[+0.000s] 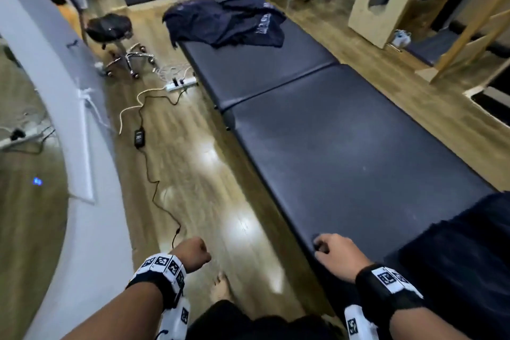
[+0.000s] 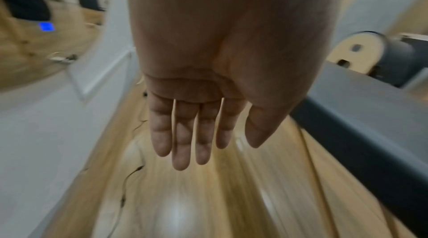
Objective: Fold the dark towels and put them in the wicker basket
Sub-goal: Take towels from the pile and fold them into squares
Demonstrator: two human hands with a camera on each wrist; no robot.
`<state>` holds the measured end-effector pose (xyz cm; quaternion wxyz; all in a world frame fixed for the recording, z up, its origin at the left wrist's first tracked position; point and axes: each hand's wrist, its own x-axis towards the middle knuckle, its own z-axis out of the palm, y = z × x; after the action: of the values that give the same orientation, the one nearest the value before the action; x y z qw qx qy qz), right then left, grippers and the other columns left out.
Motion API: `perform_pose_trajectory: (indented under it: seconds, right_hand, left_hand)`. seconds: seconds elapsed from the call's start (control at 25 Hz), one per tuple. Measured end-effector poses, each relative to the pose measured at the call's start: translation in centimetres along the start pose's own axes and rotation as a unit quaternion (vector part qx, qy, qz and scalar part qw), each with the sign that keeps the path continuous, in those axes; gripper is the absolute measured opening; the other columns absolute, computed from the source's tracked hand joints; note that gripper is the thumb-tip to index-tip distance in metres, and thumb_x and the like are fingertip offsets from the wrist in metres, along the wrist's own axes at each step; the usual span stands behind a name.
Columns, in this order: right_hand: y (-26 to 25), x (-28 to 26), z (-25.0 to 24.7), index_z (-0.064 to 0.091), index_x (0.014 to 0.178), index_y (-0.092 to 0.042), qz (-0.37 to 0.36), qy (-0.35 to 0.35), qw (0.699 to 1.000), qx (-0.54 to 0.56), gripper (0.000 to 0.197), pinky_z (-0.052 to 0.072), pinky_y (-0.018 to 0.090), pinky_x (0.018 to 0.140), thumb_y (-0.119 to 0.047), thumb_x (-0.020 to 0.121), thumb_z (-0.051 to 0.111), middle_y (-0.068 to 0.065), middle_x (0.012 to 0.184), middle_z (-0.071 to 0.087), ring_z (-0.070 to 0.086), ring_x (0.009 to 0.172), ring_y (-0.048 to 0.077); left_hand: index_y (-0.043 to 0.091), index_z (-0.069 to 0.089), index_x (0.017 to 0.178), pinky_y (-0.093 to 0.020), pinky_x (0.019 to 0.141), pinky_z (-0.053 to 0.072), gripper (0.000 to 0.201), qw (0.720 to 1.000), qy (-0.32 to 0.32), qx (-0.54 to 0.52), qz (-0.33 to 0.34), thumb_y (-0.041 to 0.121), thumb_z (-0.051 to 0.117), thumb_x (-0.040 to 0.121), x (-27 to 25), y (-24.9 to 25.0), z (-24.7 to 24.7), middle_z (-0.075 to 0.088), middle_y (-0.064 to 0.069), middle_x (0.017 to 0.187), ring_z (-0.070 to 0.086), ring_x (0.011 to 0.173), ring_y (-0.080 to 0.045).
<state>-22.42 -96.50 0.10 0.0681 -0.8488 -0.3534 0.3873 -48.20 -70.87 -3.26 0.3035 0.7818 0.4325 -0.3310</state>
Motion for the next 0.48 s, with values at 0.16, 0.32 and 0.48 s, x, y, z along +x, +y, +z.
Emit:
perform_pose_trajectory:
  seconds: [0.16,0.32,0.48]
  right_hand:
    - [-6.3,3.6,2.0,0.063,0.128,-0.023,-0.003,-0.066,0.996,-0.059,0.036,0.05,0.027,0.094,-0.031,0.094,0.059,-0.004,0.115,0.069,0.063,0.11,0.016]
    - [-11.4,7.8,3.2,0.064,0.128,-0.024,0.008,-0.092,0.991,-0.097,0.035,0.048,0.024,0.095,-0.033,0.094,0.062,-0.004,0.122,0.067,0.062,0.114,0.014]
    - [-13.3,11.4,3.4,0.07,0.115,-0.022,0.016,-0.118,0.983,-0.139,0.024,0.045,0.02,0.085,-0.033,0.093,0.065,-0.009,0.104,0.068,0.065,0.107,0.014]
  left_hand:
    - [0.011,0.053,0.065,-0.021,0.047,0.036,0.028,0.997,-0.006,-0.075,-0.033,0.023,0.059,0.09,-0.2,-9.4,-0.3,0.051,-0.003,0.058,0.051,0.053,-0.019]
    - [0.005,0.064,0.071,-0.019,0.043,0.034,0.027,0.989,0.025,-0.138,-0.047,0.022,0.06,0.091,-0.7,-15.8,-1.9,0.049,0.004,0.05,0.045,0.043,-0.006]
    - [0.01,0.054,0.065,-0.022,0.05,0.035,0.029,0.975,0.024,-0.21,-0.07,0.019,0.059,0.091,-1.1,-19.8,-2.6,0.049,0.0,0.055,0.049,0.051,-0.014]
